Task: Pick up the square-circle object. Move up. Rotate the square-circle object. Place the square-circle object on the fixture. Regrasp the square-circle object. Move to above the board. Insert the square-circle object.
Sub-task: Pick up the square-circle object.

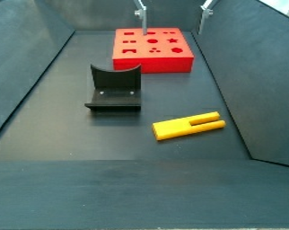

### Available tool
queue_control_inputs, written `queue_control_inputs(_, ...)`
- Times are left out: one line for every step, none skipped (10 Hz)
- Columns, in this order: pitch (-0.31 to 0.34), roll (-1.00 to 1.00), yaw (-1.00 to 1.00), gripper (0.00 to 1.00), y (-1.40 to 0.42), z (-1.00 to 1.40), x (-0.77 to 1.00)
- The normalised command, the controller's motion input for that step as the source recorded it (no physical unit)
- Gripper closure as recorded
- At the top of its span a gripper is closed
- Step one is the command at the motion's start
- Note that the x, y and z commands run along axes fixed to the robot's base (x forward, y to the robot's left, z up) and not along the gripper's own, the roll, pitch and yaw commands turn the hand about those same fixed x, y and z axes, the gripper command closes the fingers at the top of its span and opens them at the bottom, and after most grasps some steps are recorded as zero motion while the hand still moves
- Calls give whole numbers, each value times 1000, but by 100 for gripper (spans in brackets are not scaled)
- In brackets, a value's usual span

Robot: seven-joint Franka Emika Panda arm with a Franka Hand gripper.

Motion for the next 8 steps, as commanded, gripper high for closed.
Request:
queue_control_inputs(33, 0, -260, 0, -49, 0, 0)
queue_control_inputs(-39, 0, -1000, 0, 0, -123, 0)
queue_control_inputs(-11, 0, -1000, 0, 0, -200, 0)
queue_control_inputs(-4, 0, -1000, 0, 0, -206, 0)
queue_control_inputs(0, 0, -1000, 0, 0, -229, 0)
queue_control_inputs(0, 0, -809, 0, 171, -374, 0)
queue_control_inputs(99, 0, -391, 0, 594, -771, -140)
queue_control_inputs(33, 0, -200, 0, 734, -874, -434)
